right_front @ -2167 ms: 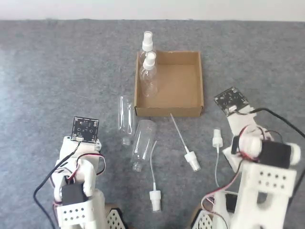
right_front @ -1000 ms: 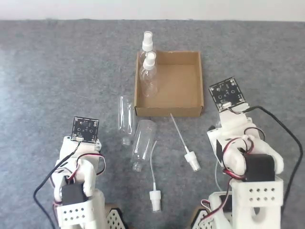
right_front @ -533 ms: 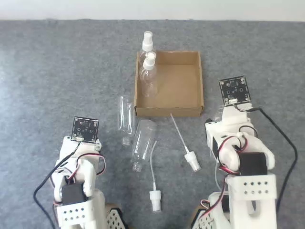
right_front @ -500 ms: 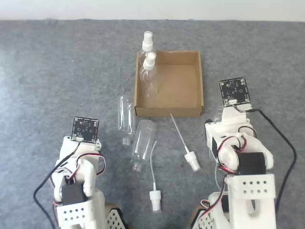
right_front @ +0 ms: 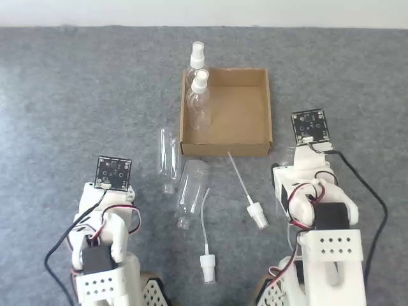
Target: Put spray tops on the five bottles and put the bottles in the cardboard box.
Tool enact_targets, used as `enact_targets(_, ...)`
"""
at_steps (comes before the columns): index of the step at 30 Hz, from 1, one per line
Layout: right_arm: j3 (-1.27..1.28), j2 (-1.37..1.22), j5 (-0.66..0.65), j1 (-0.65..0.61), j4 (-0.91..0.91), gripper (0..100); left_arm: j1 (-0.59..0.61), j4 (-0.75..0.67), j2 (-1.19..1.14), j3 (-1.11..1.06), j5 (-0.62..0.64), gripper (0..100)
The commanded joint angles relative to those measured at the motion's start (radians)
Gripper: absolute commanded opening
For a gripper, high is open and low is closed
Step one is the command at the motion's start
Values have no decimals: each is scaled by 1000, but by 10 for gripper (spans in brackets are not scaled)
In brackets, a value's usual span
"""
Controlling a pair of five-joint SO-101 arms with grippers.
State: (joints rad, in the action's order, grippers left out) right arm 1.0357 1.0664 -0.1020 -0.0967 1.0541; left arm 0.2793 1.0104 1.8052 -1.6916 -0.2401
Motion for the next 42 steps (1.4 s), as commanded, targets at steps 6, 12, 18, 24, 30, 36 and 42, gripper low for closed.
enact_targets(6, -12, 21, 11, 15, -28, 46, -6, 146, 17, 213, -2, 24)
enact_targets(12, -12, 21, 12, 50, -27, 46, -8, 199, 17, 306, -2, 26)
enact_targets(18, -12, 21, 71, 114, -36, 46, -8, 253, 15, 380, -68, 28)
enact_targets(24, -12, 21, 75, 162, -48, 46, -75, 259, 14, 378, -249, 28)
enact_targets(30, -12, 21, 75, 194, -62, 46, -158, 278, 12, 387, -371, 44)
enact_targets(36, -12, 21, 75, 194, -62, 46, -207, 345, -66, 490, -393, 44)
enact_targets(42, -12, 21, 75, 196, -62, 46, -324, 367, -390, 648, -396, 44)
